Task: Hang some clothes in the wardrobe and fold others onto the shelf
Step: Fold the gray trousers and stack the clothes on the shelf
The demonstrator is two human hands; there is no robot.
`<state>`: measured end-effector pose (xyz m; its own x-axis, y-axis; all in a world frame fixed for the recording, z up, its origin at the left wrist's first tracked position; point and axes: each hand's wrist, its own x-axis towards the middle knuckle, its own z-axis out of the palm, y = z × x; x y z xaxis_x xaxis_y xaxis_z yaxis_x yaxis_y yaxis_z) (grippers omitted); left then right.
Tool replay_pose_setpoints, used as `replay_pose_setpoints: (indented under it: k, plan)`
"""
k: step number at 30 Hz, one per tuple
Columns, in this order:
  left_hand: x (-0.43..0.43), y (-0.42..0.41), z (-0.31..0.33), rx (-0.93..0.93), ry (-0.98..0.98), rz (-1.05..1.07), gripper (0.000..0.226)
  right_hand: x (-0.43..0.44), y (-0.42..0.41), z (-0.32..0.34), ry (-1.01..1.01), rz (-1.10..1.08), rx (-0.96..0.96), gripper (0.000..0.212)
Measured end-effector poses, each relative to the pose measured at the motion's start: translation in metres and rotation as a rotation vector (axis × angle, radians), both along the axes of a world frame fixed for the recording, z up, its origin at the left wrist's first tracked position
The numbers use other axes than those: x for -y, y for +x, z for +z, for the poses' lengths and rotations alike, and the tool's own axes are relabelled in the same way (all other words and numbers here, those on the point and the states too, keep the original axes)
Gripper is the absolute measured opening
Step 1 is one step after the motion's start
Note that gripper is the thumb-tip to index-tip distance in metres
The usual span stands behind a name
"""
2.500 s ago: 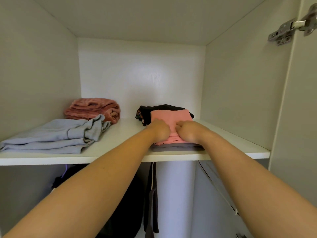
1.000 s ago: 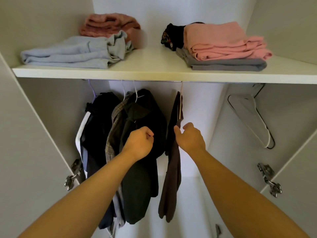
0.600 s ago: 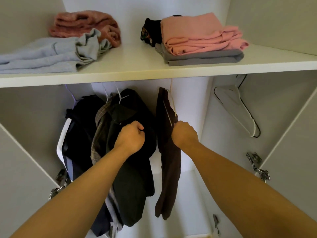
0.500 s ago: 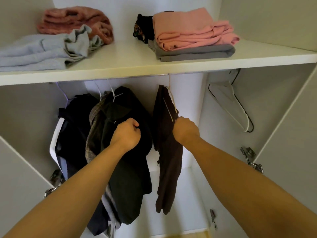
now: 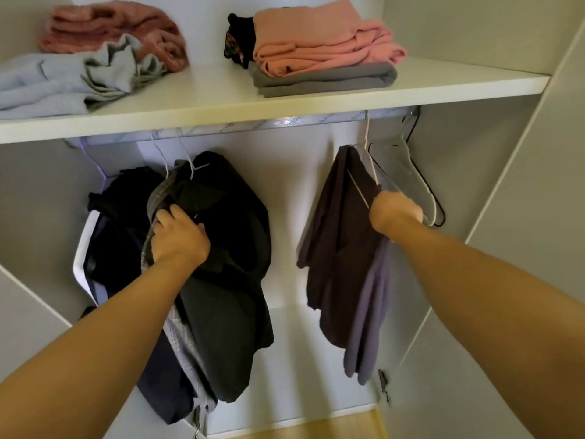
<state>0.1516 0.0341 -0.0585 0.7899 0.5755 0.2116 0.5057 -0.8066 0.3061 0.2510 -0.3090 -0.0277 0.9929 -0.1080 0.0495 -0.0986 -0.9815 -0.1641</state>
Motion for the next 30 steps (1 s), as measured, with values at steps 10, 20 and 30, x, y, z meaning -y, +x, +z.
replay_pose_setpoints:
  k: [10,20,30]
  plan:
    - [0.002,0.002,-0.005,-0.211,-0.072,-0.119,0.038,0.019,0.0,0.008,0.045,0.044,-0.034,0.028]
    - [0.089,0.026,-0.007,-0.168,0.081,-0.285,0.033,0.005,0.002,0.006,0.052,0.116,-0.079,0.033]
    - [0.177,0.061,-0.009,-0.12,-0.036,-0.429,0.039,0.018,0.009,-0.002,0.09,0.128,-0.07,0.031]
